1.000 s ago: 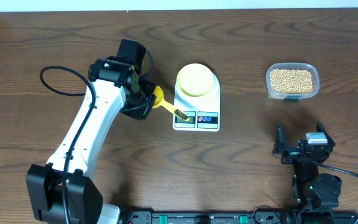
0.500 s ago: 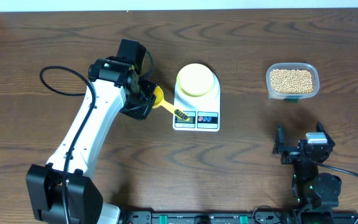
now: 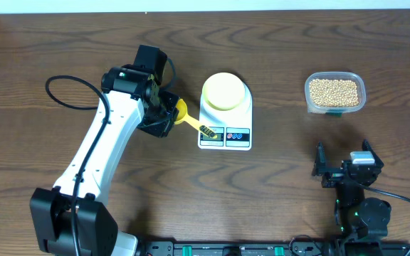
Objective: Scoop item into bowl and weigh 50g on scale
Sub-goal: 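Extend the scoop handle over the scale beside the yellow bowl, then move the right gripper from rest toward the scoop handle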
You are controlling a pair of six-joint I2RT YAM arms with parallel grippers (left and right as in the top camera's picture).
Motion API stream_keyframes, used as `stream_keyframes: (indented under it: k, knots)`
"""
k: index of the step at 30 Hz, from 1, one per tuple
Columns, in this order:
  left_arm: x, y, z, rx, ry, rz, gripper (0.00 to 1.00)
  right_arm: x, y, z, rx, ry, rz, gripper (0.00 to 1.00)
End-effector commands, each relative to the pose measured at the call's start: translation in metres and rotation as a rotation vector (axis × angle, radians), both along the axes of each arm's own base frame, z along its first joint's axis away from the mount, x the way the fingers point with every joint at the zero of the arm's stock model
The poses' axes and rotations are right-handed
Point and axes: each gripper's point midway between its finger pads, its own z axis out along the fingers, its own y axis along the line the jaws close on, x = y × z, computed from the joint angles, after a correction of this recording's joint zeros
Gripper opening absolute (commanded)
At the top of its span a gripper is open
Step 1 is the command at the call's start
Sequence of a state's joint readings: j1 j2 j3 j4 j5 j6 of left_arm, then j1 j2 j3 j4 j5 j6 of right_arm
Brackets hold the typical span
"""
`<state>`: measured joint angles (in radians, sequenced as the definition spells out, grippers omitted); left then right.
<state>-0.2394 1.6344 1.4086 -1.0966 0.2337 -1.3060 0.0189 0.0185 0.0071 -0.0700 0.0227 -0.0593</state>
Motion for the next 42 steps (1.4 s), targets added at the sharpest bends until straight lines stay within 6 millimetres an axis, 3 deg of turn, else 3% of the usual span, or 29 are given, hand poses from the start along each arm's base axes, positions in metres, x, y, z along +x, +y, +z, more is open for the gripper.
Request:
stream_keyframes:
  k: [1, 7, 13, 18, 23, 26, 35, 42]
  knots:
    - [0.000, 0.002, 0.007, 0.011, -0.022, 0.005, 0.08, 0.000, 0.001, -0.002, -0.010, 0.007, 0.000, 0.99]
    - [0.000, 0.002, 0.007, 0.006, -0.015, 0.038, 0.07, 0.000, 0.008, -0.001, -0.002, 0.003, 0.041, 0.99]
    - [0.000, -0.001, 0.008, -0.020, 0.001, 0.098, 0.08, 0.001, 0.008, 0.016, 0.029, -0.064, 0.040, 0.99]
    - [0.009, -0.007, 0.011, -0.052, -0.030, 0.121, 0.08, 0.000, 0.006, 0.042, 0.136, -0.169, 0.032, 0.99]
    - [0.011, -0.007, 0.011, -0.066, -0.018, 0.200, 0.08, -0.002, -0.012, 0.054, 0.415, -0.218, -0.062, 0.99]
    - [0.011, -0.007, 0.011, -0.067, -0.016, 0.207, 0.08, -0.004, -0.009, 0.065, 0.429, -0.227, -0.044, 0.99]
    - [0.008, -0.007, 0.010, -0.060, -0.012, 0.166, 0.08, -0.002, 0.000, 0.100, 0.382, -0.053, -0.023, 0.99]
    - [0.005, -0.008, 0.010, -0.069, 0.002, 0.164, 0.08, 0.025, 0.032, 0.112, 0.396, 0.187, 0.114, 0.99]
